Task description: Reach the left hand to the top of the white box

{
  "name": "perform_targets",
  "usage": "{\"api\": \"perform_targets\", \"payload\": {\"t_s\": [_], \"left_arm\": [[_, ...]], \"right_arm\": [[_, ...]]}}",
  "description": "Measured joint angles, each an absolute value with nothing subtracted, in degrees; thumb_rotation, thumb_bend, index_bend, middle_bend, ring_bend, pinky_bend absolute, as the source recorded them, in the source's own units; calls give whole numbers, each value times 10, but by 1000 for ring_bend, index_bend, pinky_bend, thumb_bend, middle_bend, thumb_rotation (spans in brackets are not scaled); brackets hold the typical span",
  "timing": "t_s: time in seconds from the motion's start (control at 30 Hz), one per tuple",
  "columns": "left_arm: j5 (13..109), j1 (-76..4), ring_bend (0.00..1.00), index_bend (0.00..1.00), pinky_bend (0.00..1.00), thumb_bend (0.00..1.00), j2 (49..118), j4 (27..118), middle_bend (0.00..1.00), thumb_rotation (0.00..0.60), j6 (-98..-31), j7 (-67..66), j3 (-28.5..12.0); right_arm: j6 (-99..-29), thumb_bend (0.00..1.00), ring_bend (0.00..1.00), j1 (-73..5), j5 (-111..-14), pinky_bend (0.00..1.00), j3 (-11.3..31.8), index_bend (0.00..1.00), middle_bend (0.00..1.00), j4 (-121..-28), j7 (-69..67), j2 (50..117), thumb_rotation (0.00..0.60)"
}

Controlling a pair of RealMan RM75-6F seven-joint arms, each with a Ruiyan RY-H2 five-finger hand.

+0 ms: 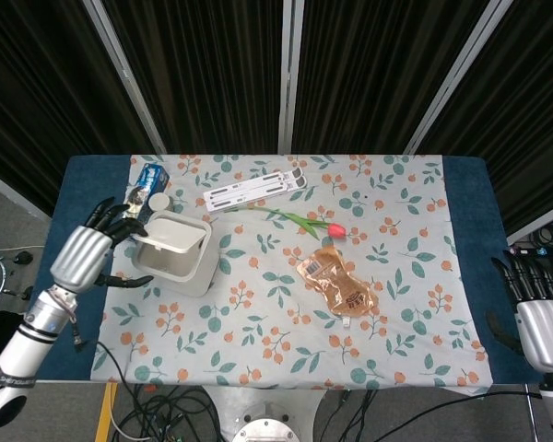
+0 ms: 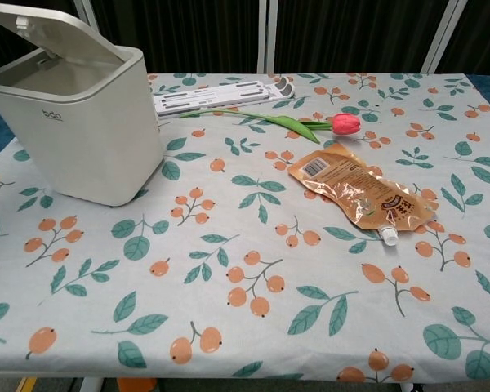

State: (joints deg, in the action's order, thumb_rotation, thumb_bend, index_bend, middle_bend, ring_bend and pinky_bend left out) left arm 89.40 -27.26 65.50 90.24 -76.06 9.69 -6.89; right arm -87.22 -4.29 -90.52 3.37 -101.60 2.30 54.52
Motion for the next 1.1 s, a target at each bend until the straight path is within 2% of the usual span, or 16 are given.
{"api": "perform_targets", "payload": {"t_s": [0.4, 0.53, 0.63, 0.8, 0.93, 1.1], "left_arm": [[819, -181, 122, 345, 33, 21, 616, 899, 293, 308, -807, 70, -48], [845, -158, 122, 309, 33, 21, 584, 906, 245, 305, -780, 86, 3], [835, -132, 122, 298, 32, 21, 580, 915, 236, 299, -784, 66, 21], [812, -78, 122, 297, 32, 21, 596, 927, 236, 299, -837, 20, 22], [804, -54, 122, 289, 32, 21, 635, 918, 236, 301, -890, 5, 8], [800, -41, 122, 289, 32, 21, 651, 918, 235, 301, -903, -8, -6]], "right_arm": [[-854, 317, 0, -48, -893, 0, 33, 0, 0, -1002, 12, 554, 600], [-843, 317, 0, -52, -893, 0, 30, 0, 0, -997, 4, 558, 600], [-836, 318, 0, -55, -895, 0, 26, 0, 0, -991, -4, 561, 600], [-835, 317, 0, -55, -898, 0, 23, 0, 0, -981, -9, 574, 600], [-841, 318, 0, -53, -901, 0, 22, 0, 0, -973, -14, 582, 600], [-846, 318, 0, -50, -904, 0, 21, 0, 0, -972, -14, 583, 600]]}}
